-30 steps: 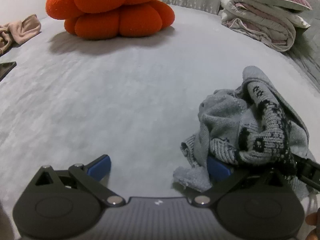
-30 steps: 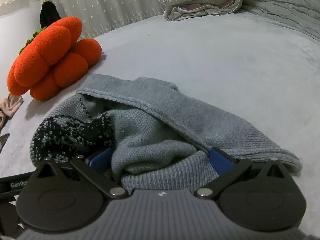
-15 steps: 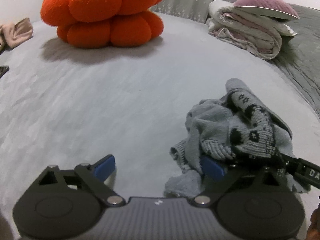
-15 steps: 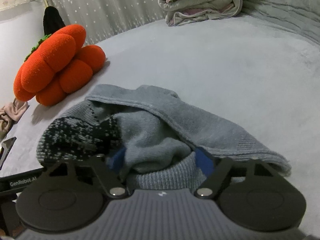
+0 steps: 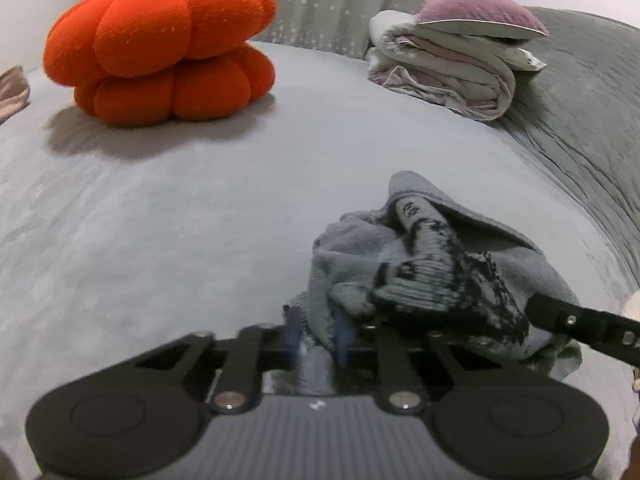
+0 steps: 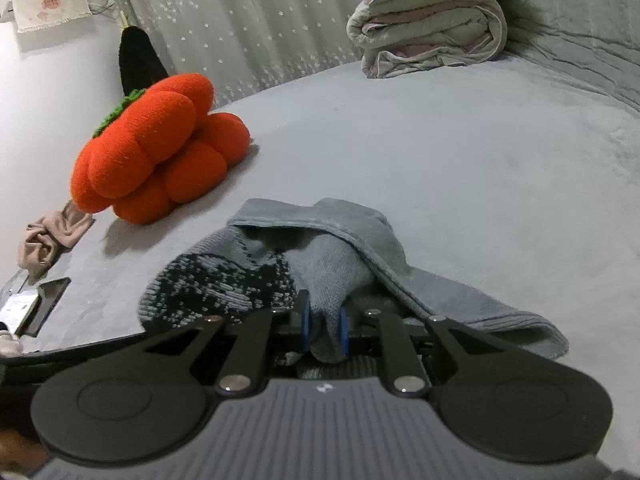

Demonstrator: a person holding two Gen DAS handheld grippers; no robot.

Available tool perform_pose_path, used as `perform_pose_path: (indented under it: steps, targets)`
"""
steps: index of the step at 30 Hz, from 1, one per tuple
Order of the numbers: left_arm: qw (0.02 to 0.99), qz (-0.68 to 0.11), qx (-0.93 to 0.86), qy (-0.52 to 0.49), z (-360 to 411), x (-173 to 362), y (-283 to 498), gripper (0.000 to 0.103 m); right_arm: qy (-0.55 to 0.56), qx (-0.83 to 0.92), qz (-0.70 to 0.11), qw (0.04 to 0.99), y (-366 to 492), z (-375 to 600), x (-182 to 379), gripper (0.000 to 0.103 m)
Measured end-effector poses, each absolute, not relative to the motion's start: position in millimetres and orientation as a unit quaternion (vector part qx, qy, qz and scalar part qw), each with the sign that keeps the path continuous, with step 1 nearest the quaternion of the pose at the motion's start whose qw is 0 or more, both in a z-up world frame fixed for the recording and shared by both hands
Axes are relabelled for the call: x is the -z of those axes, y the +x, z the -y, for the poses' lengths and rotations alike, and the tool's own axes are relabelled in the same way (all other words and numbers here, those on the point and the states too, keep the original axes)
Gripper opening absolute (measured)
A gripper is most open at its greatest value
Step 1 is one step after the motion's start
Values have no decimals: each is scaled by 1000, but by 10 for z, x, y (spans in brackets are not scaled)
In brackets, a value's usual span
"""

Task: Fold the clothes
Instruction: 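Close the right gripper on the sweater while the left gripper grasps another edge, then lift the sweater up with both grippers and shake it open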

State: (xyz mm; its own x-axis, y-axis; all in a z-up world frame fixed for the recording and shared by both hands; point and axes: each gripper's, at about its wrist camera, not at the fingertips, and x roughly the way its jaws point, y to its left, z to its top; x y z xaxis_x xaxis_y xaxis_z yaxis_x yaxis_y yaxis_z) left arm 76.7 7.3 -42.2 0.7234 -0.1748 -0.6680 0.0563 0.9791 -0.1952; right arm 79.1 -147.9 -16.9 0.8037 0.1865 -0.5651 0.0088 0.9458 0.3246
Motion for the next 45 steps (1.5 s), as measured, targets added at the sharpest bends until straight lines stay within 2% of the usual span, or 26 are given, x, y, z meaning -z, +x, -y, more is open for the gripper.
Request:
perform_pose_path:
  steps: [1, 20, 37, 42, 45]
  targets:
    - [926, -365, 64, -77, -63, 415, 758, 0, 160, -52, -311, 935, 763, 1483, 144, 16]
    - [952, -285, 88, -74, -194, -61, 47, 0, 202, -139, -328, 912, 161, 1556, -104, 16]
    - [927, -351, 129, -21, -253, 245, -235, 0, 174, -173, -384, 890, -99, 1442, 99, 16]
    - [918, -373, 130, -28, -255, 338, -128, 1, 167, -166, -382, 893, -75, 1454, 95, 22]
    - [919, -374, 120, -30, -256, 349, -51, 5, 160, -165, -375, 898, -76, 1448, 41, 35]
